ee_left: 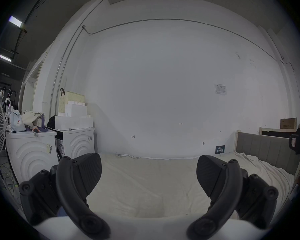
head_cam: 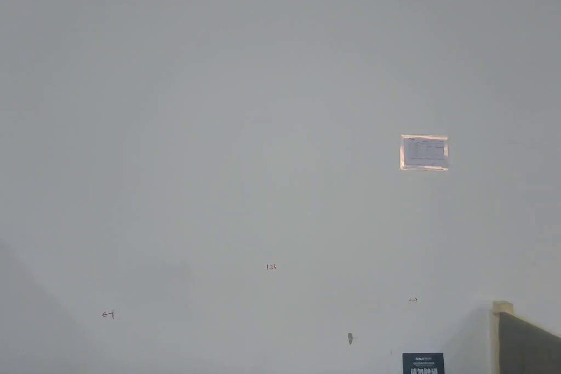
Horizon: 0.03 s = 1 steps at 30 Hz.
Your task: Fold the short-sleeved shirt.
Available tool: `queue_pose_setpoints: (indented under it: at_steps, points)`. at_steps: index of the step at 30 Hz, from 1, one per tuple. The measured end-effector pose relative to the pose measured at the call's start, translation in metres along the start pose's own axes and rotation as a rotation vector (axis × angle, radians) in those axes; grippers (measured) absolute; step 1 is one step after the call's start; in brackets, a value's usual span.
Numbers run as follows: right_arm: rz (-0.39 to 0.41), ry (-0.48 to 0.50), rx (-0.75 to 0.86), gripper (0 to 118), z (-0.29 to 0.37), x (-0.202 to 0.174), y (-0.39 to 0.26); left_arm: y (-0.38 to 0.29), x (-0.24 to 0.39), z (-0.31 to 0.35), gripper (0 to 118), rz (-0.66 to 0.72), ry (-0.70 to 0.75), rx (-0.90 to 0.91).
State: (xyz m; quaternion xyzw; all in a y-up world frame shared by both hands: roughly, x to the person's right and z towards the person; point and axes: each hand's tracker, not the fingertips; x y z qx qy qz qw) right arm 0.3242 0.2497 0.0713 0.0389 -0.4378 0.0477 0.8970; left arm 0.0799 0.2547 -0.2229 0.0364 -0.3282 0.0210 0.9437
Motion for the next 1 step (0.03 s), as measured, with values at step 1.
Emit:
queue_pose_setpoints:
  at_steps: [1]
  points:
    - [0.002,0.001,-0.039,118,-0.0027,0.0003,-0.0005,-0.0002,0.0002,0.0,113,0.001,-0.001,-0.001]
